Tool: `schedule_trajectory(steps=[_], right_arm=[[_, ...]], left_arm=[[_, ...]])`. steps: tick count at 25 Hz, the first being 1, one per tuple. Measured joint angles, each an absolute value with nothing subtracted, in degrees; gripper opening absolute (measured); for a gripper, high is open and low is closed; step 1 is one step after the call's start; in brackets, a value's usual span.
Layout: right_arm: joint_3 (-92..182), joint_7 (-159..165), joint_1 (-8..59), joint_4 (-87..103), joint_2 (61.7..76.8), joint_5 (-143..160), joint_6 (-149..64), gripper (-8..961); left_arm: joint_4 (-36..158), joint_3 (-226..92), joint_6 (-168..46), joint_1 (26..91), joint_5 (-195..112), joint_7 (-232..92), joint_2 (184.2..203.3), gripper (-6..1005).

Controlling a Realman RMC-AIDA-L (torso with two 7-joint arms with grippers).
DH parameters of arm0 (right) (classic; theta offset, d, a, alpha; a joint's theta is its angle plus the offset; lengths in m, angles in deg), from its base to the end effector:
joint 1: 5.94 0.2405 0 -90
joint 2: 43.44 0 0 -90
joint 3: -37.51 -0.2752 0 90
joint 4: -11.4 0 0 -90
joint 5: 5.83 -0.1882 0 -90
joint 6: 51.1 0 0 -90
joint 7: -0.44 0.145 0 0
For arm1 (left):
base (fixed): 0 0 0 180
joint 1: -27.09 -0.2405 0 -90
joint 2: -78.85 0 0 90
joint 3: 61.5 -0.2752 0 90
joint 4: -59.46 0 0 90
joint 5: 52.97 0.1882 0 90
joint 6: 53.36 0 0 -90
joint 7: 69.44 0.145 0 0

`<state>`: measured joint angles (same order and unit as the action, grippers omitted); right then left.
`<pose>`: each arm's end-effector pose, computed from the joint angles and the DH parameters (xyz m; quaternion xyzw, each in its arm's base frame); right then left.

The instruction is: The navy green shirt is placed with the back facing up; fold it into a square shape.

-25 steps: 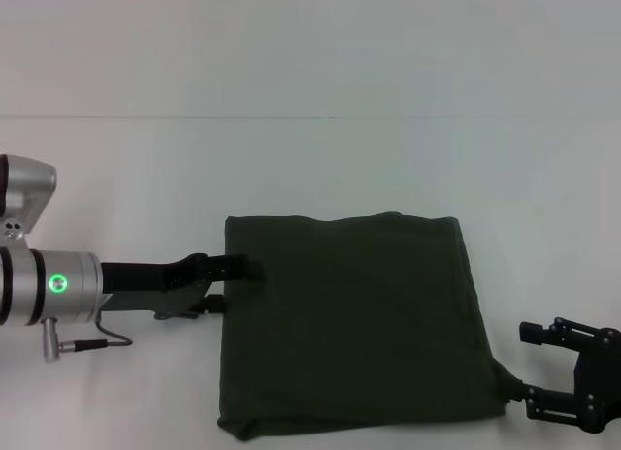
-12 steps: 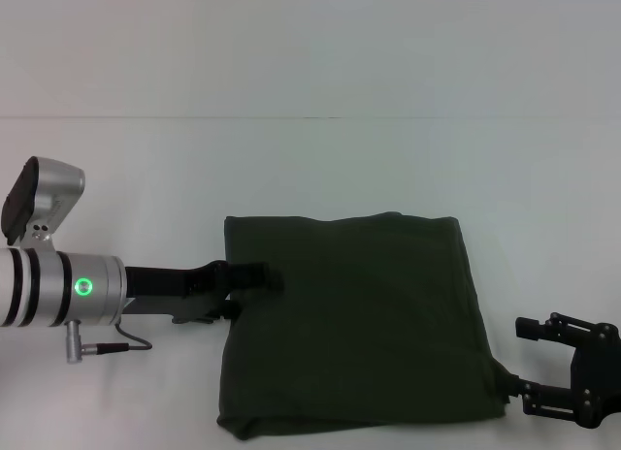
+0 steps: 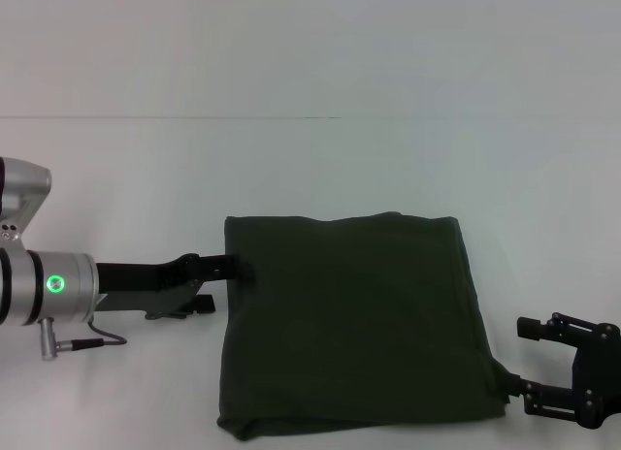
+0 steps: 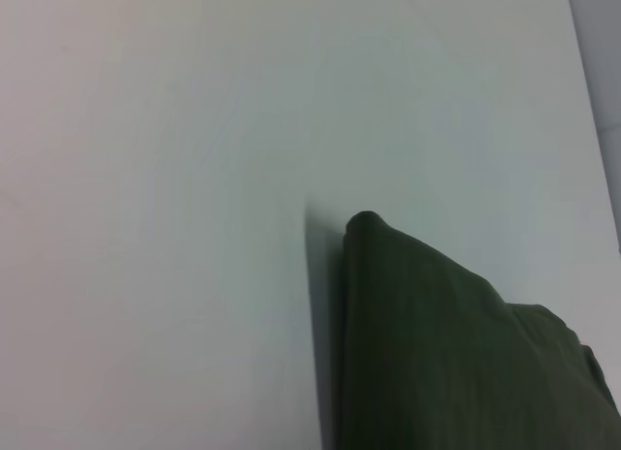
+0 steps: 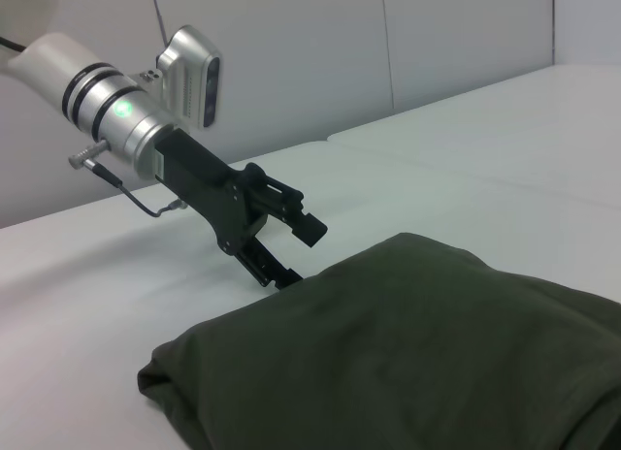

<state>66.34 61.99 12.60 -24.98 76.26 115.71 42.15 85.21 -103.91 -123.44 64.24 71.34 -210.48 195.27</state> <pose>0.3325 0.2488 -0.0067 -0.9355 0.2029 0.2174 0.1906 -0.2909 0.3535 -0.0375 -0.6879 -0.6997 -0.1684 0.0936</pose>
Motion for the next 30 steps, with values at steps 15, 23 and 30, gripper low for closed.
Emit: schedule_trajectory(steps=[15,23,30], right_arm=[[66.3,62.2,12.9,-25.3,76.17,115.7,43.0,824],[66.2,62.2,12.9,-25.6,76.17,115.7,43.9,824],[65.8,62.3,13.1,-25.6,76.17,115.7,44.1,824]], left_arm=[[85.1,-104.4,-123.4,65.3,71.7,-210.5,196.92,963],[85.5,-102.6,-121.6,64.3,70.3,-209.2,197.98,955],[85.2,-105.3,-120.6,65.0,70.3,-209.3,197.93,889]])
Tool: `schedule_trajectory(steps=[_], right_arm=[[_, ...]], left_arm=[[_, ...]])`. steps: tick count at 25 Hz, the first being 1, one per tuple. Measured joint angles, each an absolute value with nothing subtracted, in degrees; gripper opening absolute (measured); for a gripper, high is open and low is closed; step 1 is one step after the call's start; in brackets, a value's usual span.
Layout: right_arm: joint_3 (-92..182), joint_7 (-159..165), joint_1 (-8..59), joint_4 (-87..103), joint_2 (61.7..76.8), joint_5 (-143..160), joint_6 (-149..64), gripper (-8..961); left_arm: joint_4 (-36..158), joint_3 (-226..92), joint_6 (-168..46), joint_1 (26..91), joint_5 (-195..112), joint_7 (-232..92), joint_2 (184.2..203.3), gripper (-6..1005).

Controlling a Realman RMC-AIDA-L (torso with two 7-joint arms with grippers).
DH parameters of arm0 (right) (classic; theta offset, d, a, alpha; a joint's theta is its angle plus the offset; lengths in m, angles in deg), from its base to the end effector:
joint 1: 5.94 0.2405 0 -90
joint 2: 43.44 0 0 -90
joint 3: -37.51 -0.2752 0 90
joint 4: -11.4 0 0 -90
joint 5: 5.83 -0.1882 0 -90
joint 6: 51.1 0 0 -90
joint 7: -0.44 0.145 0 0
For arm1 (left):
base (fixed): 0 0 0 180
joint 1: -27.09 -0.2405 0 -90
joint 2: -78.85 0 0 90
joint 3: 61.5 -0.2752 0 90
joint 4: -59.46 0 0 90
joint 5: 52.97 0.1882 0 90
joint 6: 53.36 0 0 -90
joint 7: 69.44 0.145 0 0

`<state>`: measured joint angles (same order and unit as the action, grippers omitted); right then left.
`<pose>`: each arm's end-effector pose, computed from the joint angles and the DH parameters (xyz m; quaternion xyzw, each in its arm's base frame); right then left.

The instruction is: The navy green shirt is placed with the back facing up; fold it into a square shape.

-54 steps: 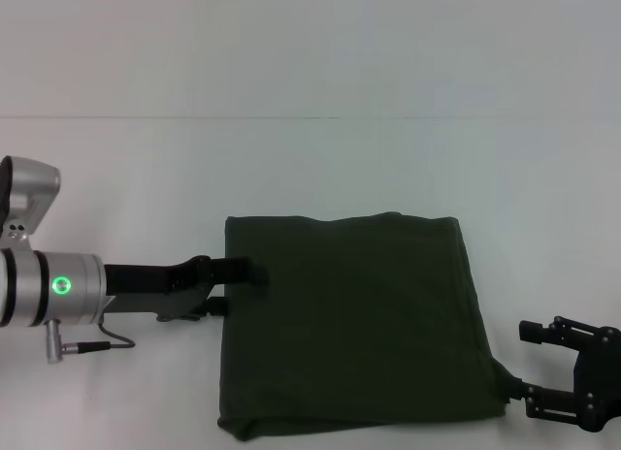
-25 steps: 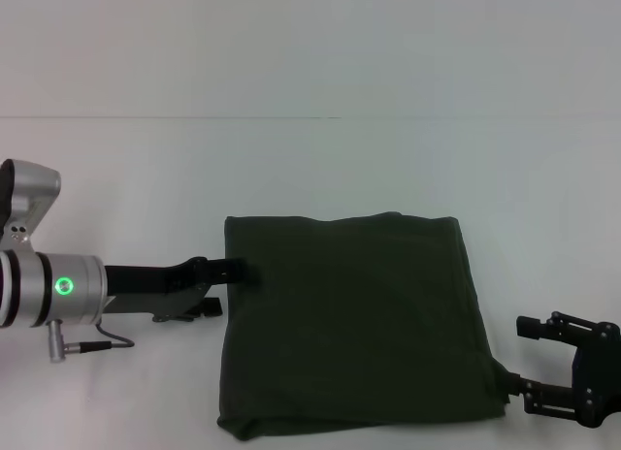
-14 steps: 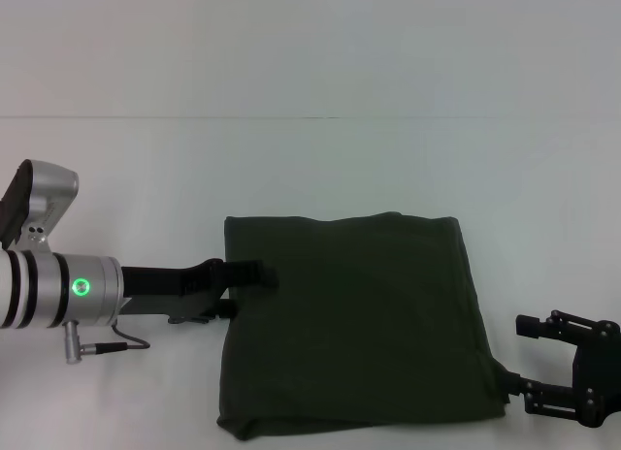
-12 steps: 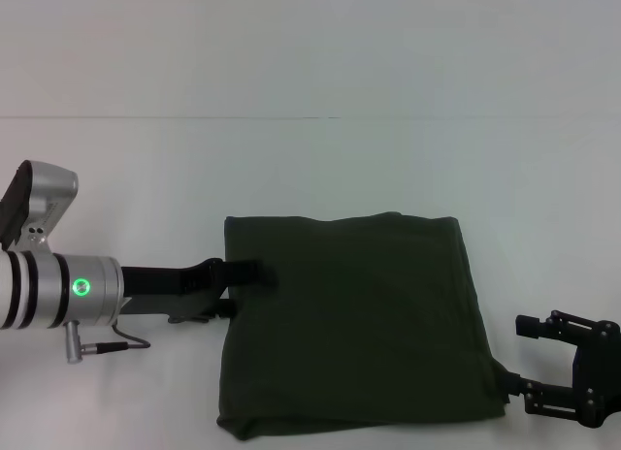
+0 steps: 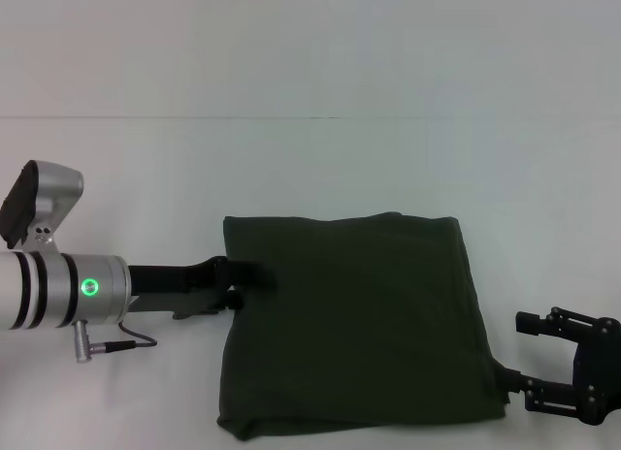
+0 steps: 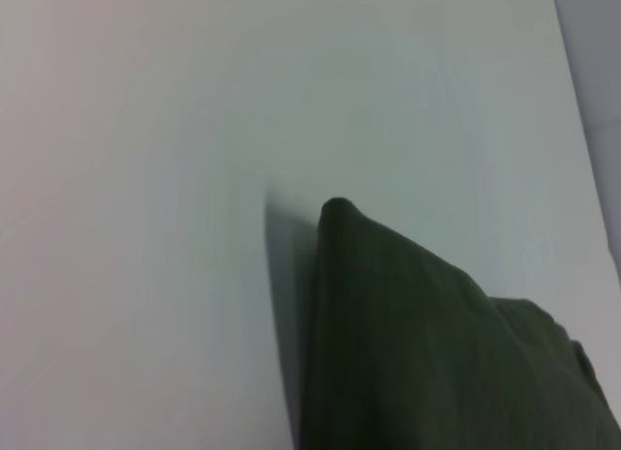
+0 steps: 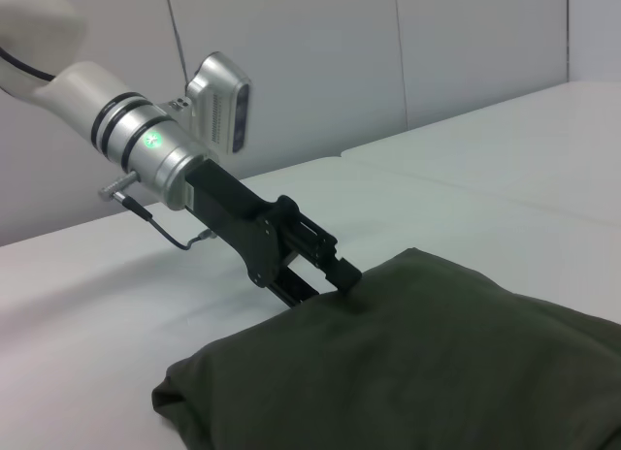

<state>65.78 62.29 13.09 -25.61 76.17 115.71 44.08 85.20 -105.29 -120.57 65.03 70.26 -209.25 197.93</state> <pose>0.3275 0.2502 -0.0032 -0.9363 0.1945 0.2272 0.1841 -0.2781 0.3543 -0.0580 -0.6966 -0.6903 -0.1722 0.0924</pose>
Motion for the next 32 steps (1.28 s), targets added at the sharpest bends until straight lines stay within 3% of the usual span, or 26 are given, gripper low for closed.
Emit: schedule_trajectory(steps=[3,6,16,22,28,32], right_arm=[[65.8,62.3,13.4,-25.6,76.17,115.7,44.3,825],[65.8,62.4,13.5,-25.6,76.17,115.7,44.4,825],[65.7,62.6,13.6,-25.6,76.17,115.6,44.6,825],[65.7,62.6,13.7,-25.6,76.17,115.6,44.6,825],[65.7,62.6,13.8,-25.6,76.17,114.8,44.6,825],[65.7,62.6,13.8,-25.6,76.17,114.3,44.9,825]], left_arm=[[85.2,-106.4,-120.1,65.4,70.3,-209.1,198.07,861],[85.5,-106.4,-119.4,65.4,70.3,-208.9,198.18,644],[85.7,-106.4,-117.7,65.0,70.3,-208.5,198.16,199],[85.7,-106.4,-116.8,65.2,70.2,-207.6,198.23,56],[85.7,-106.4,-114.5,65.3,70.2,-207.2,197.96,52],[85.8,-105.9,-113.6,64.8,70.1,-207.0,196.81,50]])
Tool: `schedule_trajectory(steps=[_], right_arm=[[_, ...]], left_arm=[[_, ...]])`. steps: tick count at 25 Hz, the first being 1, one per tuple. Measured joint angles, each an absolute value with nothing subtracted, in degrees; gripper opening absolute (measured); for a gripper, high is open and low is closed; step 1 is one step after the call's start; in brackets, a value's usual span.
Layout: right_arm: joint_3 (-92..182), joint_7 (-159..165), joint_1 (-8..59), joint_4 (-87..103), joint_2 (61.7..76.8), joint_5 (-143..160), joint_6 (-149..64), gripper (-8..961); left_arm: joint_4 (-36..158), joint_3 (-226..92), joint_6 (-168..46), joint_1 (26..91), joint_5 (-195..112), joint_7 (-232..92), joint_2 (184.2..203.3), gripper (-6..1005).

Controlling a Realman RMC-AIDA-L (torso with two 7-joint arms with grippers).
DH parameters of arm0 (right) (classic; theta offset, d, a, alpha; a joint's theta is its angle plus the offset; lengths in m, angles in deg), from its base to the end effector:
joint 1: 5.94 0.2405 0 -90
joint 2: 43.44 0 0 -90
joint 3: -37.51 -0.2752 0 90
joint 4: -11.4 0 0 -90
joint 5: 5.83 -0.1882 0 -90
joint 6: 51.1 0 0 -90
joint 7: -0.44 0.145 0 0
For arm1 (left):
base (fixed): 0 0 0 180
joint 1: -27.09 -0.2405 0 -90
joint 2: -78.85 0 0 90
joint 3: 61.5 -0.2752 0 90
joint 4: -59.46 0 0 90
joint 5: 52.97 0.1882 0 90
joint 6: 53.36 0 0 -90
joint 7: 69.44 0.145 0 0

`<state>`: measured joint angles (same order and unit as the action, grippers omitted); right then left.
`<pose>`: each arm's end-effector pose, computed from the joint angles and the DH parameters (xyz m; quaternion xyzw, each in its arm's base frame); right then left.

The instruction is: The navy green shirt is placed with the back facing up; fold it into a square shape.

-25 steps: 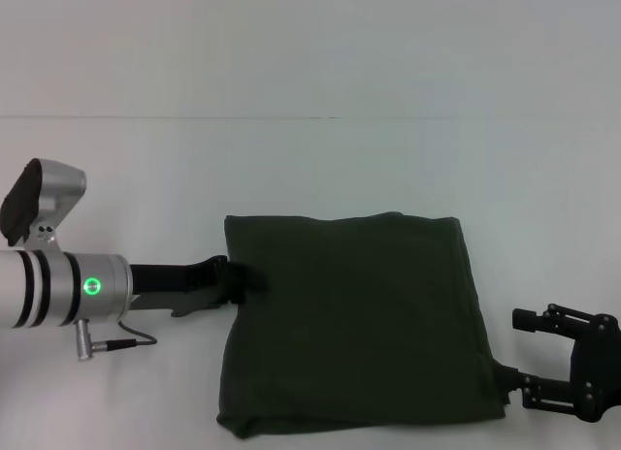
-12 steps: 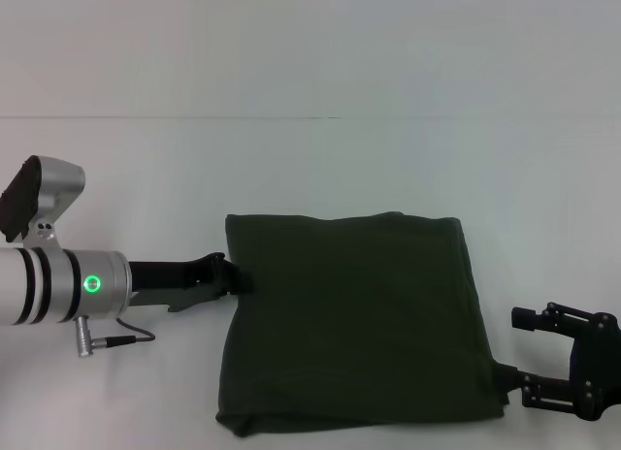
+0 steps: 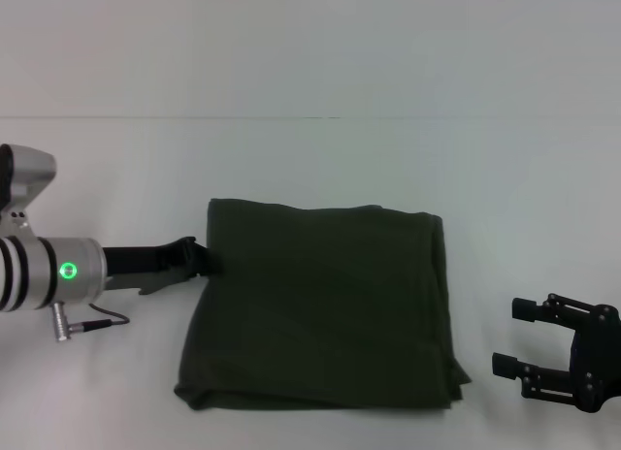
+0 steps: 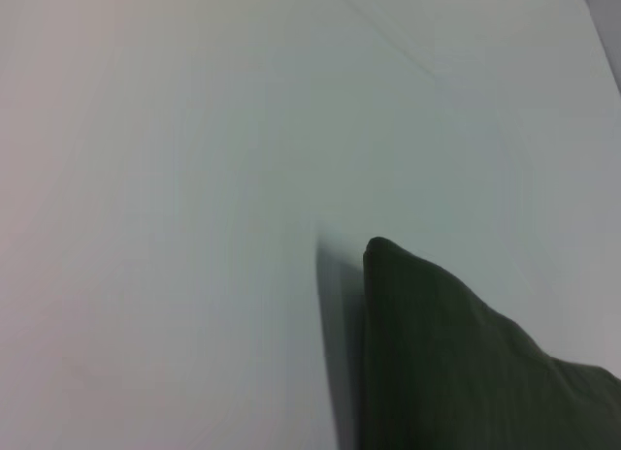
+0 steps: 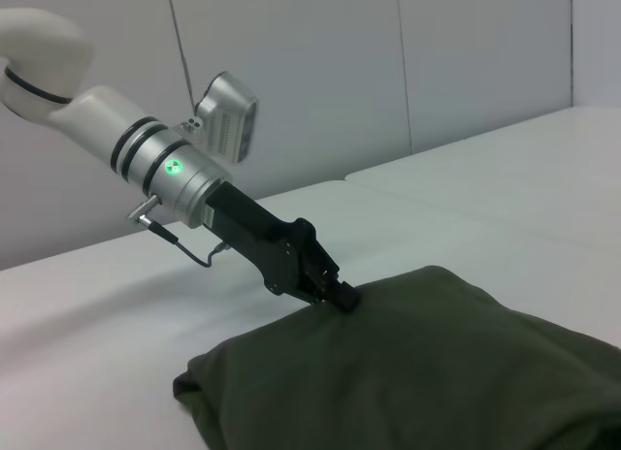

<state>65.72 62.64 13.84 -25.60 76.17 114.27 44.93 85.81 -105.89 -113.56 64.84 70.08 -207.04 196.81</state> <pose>0.3207 0.2554 -0.0010 -0.9337 0.1874 0.2427 0.1846 -0.2940 0.3708 -0.0432 -0.7003 -0.6725 -0.1718 0.1671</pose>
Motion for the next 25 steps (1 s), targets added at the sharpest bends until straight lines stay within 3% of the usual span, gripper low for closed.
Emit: schedule_trajectory(steps=[7,15,20,25], right_arm=[[65.5,62.7,14.2,-25.6,76.17,114.0,45.1,825],[65.0,62.7,14.7,-25.4,76.23,114.0,44.9,825],[65.0,62.7,15.0,-25.2,76.26,114.0,44.8,825],[65.0,62.7,15.4,-25.0,76.26,114.0,44.9,825]], left_arm=[[85.9,-103.8,-112.9,64.2,69.8,-206.3,195.76,58],[86.2,-99.6,-116.7,63.6,68.9,-196.8,197.43,71],[88.4,-97.6,-117.9,61.0,65.6,-194.0,197.67,261],[92.1,-96.6,-119.5,57.7,63.6,-192.2,197.39,370]])
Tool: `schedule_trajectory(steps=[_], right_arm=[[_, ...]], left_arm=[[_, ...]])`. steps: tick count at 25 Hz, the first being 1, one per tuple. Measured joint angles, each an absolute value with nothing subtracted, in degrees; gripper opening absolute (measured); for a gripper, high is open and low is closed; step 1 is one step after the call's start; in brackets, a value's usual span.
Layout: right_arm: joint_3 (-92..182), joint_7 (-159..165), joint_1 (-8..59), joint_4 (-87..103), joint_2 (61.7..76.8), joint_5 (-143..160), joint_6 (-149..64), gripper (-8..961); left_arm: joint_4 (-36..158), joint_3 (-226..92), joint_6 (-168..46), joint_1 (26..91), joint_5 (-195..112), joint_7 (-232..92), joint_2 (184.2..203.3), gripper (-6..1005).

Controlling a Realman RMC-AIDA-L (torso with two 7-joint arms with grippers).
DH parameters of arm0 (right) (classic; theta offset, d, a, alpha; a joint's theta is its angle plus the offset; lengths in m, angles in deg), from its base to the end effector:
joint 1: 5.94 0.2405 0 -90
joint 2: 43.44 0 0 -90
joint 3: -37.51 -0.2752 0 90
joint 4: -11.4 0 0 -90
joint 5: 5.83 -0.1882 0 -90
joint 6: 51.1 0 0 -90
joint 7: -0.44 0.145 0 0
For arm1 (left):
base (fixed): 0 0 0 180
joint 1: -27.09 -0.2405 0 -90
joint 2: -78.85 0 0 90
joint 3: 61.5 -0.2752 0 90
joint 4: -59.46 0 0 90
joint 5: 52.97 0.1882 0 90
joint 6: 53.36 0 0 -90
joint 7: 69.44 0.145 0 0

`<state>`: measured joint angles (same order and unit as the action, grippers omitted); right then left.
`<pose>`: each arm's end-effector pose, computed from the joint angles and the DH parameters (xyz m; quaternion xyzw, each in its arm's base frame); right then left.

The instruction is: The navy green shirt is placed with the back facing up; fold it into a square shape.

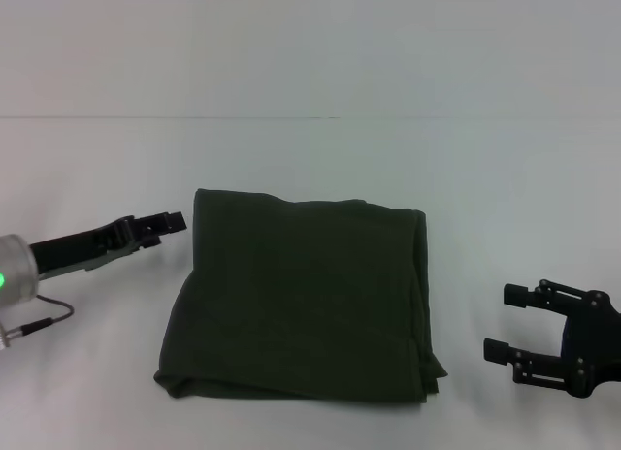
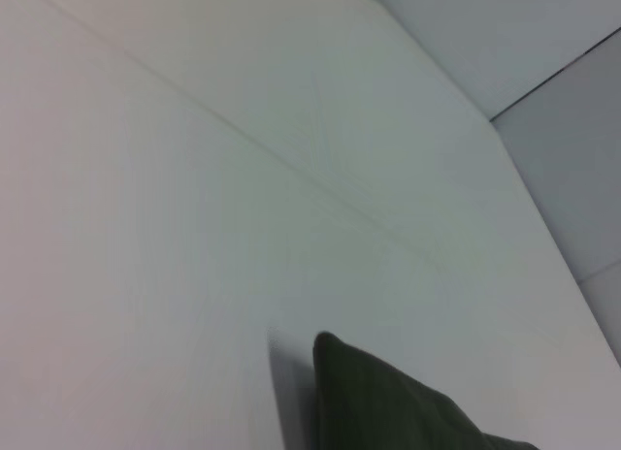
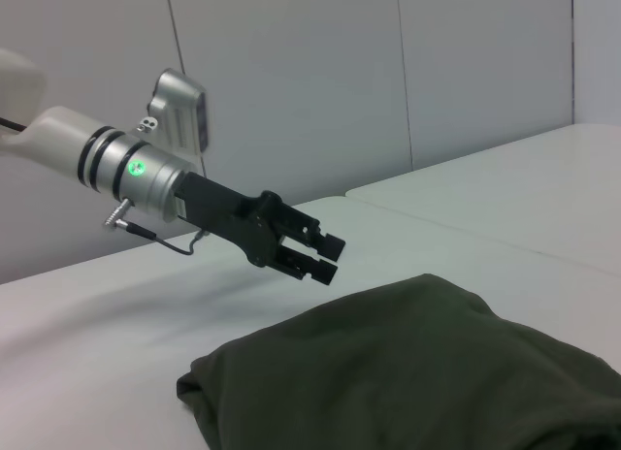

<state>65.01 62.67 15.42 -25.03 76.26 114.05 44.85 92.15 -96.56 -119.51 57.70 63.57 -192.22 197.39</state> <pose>0.3137 0.2641 -0.0015 -0.9328 0.1801 0.2516 0.1850 -0.3155 0.3552 -0.0054 -0.7129 -0.6144 -0.2637 0.2118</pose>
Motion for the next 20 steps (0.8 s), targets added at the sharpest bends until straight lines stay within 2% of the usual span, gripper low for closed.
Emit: schedule_trajectory(steps=[6,8,11,14,18,20], right_arm=[[65.5,59.8,16.3,-23.1,76.56,114.1,45.4,825],[65.7,57.2,16.4,-21.6,76.58,114.1,45.9,825],[64.8,53.0,16.4,-18.7,76.59,114.1,46.5,824],[64.4,51.3,16.1,-16.5,76.60,114.0,46.2,824],[64.4,50.8,15.4,-14.6,76.61,114.1,44.2,824],[64.5,49.7,15.0,-13.2,76.61,114.1,42.3,824]], left_arm=[[94.6,-93.8,-138.9,54.4,58.5,-170.1,196.71,500],[94.7,-92.6,-144.5,53.7,58.3,-163.4,196.68,582],[95.9,-91.7,-149.2,51.6,58.5,-152.2,197.62,704],[97.0,-92.3,-151.8,48.9,59.0,-144.0,198.98,927],[100.1,-92.8,-152.6,44.3,60.3,-139.1,201.45,947],[99.9,-92.9,-151.6,42.9,61.7,-137.4,201.77,952]])
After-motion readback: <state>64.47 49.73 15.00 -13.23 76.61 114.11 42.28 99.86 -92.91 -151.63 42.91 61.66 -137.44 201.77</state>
